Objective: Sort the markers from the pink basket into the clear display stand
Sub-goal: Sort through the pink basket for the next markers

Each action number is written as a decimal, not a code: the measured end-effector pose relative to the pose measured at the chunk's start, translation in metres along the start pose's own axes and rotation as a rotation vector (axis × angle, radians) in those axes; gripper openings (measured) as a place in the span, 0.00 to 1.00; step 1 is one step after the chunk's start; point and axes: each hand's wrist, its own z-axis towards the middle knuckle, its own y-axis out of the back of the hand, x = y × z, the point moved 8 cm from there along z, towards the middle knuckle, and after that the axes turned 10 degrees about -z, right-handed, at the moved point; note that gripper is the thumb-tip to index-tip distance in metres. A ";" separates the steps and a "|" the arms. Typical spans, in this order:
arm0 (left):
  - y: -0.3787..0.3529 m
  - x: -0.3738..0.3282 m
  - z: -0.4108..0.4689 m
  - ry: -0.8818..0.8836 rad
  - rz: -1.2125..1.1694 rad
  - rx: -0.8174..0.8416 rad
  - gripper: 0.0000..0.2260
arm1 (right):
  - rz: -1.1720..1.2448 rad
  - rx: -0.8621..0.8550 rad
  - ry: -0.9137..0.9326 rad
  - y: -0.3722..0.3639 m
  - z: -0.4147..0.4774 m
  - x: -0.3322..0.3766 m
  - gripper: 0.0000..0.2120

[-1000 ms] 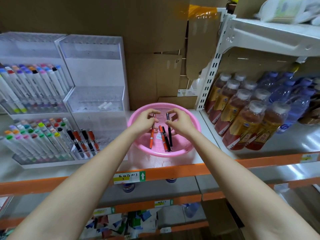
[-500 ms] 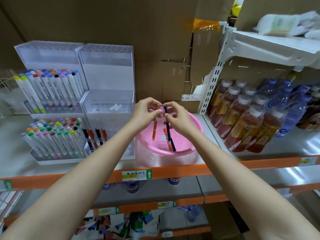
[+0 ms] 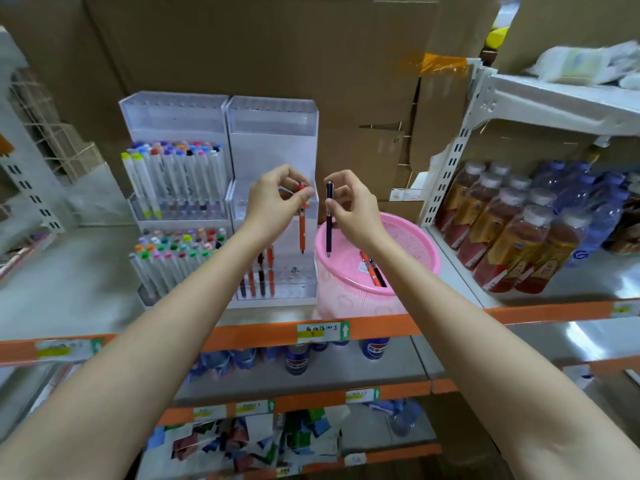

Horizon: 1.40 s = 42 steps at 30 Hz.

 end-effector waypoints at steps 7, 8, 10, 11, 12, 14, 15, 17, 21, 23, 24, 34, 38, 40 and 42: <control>0.033 0.014 -0.011 0.017 0.027 0.040 0.07 | -0.023 0.026 -0.042 -0.032 -0.014 0.020 0.12; 0.035 0.016 -0.012 0.022 0.023 0.049 0.06 | -0.023 0.026 -0.051 -0.035 -0.016 0.021 0.12; 0.037 0.021 -0.015 0.047 0.002 0.073 0.06 | -0.025 0.017 -0.064 -0.041 -0.020 0.024 0.12; 0.038 0.023 -0.017 0.059 -0.007 0.086 0.06 | -0.026 0.008 -0.065 -0.043 -0.021 0.026 0.12; 0.038 0.026 -0.018 0.065 -0.008 0.098 0.06 | -0.026 -0.003 -0.068 -0.046 -0.023 0.027 0.12; 0.038 0.030 -0.020 0.062 0.009 0.125 0.07 | -0.030 -0.025 -0.080 -0.049 -0.026 0.027 0.12; 0.037 0.031 -0.021 0.057 0.016 0.136 0.06 | -0.035 -0.034 -0.085 -0.049 -0.027 0.027 0.13; 0.036 0.032 -0.022 0.046 0.034 0.149 0.06 | -0.055 -0.044 -0.092 -0.049 -0.028 0.028 0.13; 0.036 0.032 -0.024 0.015 0.100 0.172 0.06 | -0.073 -0.040 -0.094 -0.052 -0.030 0.027 0.12; 0.036 0.031 -0.027 -0.001 0.137 0.186 0.06 | -0.067 -0.033 -0.094 -0.054 -0.032 0.025 0.12; 0.037 0.031 -0.028 0.002 0.138 0.182 0.06 | -0.057 -0.027 -0.095 -0.055 -0.033 0.024 0.12; 0.034 0.031 -0.033 0.007 0.175 0.176 0.07 | -0.054 -0.006 -0.080 -0.062 -0.038 0.023 0.13; 0.031 0.030 -0.033 -0.016 0.224 0.197 0.07 | -0.068 0.002 -0.073 -0.062 -0.039 0.022 0.13; 0.030 0.028 -0.033 -0.028 0.236 0.199 0.07 | -0.074 0.004 -0.075 -0.062 -0.039 0.021 0.13; 0.030 0.027 -0.033 -0.040 0.255 0.203 0.08 | -0.079 0.005 -0.079 -0.062 -0.040 0.020 0.12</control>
